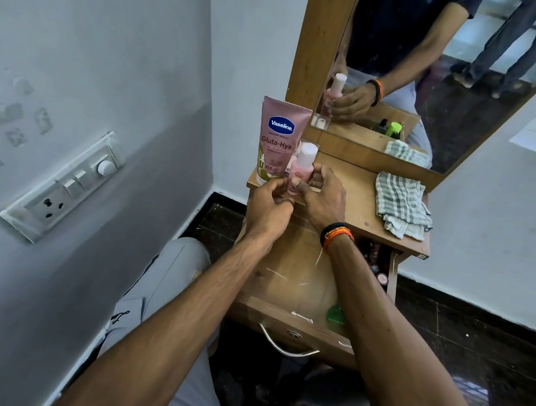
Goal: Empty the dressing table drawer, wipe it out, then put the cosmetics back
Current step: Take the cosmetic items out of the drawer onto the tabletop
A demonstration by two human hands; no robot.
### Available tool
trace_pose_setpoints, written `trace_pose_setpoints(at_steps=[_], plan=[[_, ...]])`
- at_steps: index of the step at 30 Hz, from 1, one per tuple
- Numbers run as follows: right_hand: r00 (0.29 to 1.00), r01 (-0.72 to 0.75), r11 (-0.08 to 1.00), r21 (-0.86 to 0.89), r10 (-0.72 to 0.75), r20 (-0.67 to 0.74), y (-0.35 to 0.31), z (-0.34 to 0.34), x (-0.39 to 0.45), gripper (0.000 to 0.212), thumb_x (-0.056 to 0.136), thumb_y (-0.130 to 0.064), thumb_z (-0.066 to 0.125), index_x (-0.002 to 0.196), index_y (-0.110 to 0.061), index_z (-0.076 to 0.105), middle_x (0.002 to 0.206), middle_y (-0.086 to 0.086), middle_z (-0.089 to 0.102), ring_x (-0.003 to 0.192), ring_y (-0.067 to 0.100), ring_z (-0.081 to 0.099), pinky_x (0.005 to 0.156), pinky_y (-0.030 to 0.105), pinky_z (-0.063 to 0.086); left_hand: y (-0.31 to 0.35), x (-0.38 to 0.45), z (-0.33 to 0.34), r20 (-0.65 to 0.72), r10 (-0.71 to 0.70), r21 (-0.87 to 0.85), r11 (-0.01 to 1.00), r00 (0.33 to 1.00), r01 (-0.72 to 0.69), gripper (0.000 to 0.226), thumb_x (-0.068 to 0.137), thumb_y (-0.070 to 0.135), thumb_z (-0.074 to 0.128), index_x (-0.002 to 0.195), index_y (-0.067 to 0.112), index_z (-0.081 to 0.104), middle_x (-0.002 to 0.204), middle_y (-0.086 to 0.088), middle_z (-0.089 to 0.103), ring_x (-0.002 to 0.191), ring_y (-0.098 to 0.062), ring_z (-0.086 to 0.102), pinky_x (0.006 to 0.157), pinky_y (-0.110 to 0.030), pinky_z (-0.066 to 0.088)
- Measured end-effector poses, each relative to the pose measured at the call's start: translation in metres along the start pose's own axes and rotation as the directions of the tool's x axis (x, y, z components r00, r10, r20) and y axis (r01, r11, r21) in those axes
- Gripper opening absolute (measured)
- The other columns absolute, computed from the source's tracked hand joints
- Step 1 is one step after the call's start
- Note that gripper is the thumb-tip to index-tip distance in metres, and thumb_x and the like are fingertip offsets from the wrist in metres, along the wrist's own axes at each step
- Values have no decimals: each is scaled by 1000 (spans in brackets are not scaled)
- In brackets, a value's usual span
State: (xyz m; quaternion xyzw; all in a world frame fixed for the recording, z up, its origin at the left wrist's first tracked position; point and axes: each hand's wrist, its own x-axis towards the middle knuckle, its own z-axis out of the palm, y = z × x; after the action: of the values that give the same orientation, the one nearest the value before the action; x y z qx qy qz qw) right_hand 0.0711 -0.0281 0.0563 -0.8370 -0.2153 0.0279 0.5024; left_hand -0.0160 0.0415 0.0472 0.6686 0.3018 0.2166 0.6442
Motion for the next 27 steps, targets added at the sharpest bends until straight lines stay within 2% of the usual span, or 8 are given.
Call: trace_pose_setpoints(at_steps=[2,6,14,16,19,22,25,27], plan=[[1000,-2,1000,-1,2,3,0,0,0,38,86,-23,76,119,-12,59,118,4,66,107,17,62,92,32,53,0,0,0,-1,-4,2,1000,1000,4,35,92,8,66,126,19,66,115,6,70,105,-9,64,82,-20,48],[1000,5,1000,-7,-5,13,1,2,0,38,86,-24,75,119,-12,60,118,3,67,107,17,62,91,30,53,1,-2,-1,-12,10,14,1000,1000,-9,35,91,7,66,124,18,67,113,7,70,101,-5,63,75,-10,44],[1000,-8,1000,-23,8,8,6,-7,-6,40,84,-18,77,120,-15,60,109,-1,67,99,11,63,87,28,56,0,-5,-2,-37,-14,-8,1000,999,14,31,89,11,72,118,18,67,109,8,70,93,2,63,70,-10,44],[999,-3,1000,-26,2,-39,8,-16,-13,43,82,-17,79,121,-16,61,107,-3,66,95,8,63,84,21,54,-3,-7,-3,-75,-25,-22,999,997,24,27,86,7,72,111,16,68,105,7,71,92,-2,65,73,-18,51],[993,10,999,-49,-16,-115,17,-34,-31,36,82,-13,78,115,-16,64,103,-4,67,93,9,64,84,21,54,-12,-14,1,-86,-62,-11,998,994,62,20,82,3,69,96,18,70,94,3,71,90,-15,68,82,-35,59],[991,-37,997,-63,28,-130,29,-57,-51,22,86,-10,73,107,-15,68,99,-3,69,92,12,67,84,25,57,-23,-25,12,9,-93,17,996,996,93,18,80,1,67,82,19,70,85,-2,72,83,-20,70,80,-43,61],[987,-122,992,-43,117,-109,42,-83,-70,15,89,-8,70,102,-14,70,96,-1,71,88,14,70,78,28,61,-32,-38,27,154,-134,81,989,979,123,15,84,2,68,79,16,71,77,-4,73,70,-17,67,78,-45,60],[981,-176,983,-51,171,-94,46,-99,-81,13,88,-7,71,99,-15,71,92,0,72,83,15,71,75,30,62,-39,-45,35,254,-139,157,982,957,101,14,84,7,70,77,20,71,73,-1,73,68,-15,69,77,-44,60]])
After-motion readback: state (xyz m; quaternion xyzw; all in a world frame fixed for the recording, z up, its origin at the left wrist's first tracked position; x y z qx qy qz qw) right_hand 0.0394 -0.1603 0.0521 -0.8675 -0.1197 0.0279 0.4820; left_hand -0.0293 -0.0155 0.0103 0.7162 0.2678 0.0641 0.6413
